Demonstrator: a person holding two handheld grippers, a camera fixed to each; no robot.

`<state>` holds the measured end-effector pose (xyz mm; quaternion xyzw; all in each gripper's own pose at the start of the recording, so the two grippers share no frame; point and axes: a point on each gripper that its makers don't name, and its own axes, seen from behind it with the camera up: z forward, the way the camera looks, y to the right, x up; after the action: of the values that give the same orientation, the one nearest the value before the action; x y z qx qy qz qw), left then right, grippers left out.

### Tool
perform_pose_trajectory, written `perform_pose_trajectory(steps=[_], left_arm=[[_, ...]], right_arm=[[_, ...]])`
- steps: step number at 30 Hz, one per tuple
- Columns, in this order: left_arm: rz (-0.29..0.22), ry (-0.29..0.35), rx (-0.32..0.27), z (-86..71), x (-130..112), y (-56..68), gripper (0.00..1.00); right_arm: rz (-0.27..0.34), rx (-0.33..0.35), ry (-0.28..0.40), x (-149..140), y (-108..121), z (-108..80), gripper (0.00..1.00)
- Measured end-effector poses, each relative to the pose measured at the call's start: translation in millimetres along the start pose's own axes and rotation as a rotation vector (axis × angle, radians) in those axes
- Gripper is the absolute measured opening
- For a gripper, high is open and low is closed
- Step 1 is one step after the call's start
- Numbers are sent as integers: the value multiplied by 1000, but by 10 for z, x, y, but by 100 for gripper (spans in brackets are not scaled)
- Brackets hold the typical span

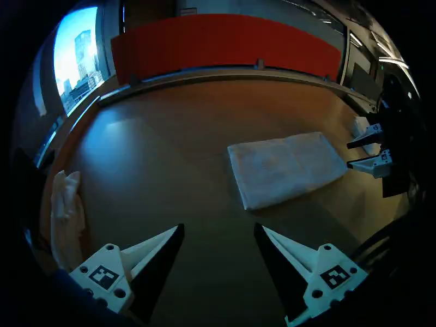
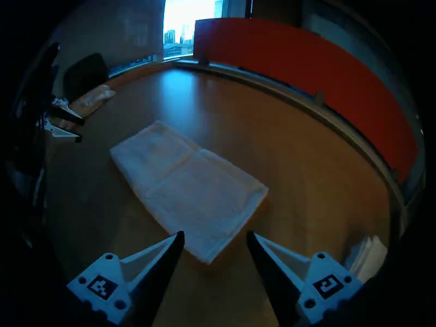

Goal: Fold towel

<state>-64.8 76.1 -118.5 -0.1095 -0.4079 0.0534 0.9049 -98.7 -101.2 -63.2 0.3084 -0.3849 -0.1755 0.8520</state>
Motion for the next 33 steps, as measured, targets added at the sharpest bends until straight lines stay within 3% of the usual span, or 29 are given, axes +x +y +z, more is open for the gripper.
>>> perform_pose_trajectory(steps=[12, 28, 33], left_arm=[[-23, -13, 11, -79, -119, -17, 94], [-55, -17, 27, -216, -250, -74, 94], [-59, -18, 28, -246, -274, -80, 94]], right_arm=[[-19, 19, -52, -224, -31, 66, 84], [-37, 66, -98, -372, -86, 97, 46], [-37, 77, -100, -380, -95, 111, 40]])
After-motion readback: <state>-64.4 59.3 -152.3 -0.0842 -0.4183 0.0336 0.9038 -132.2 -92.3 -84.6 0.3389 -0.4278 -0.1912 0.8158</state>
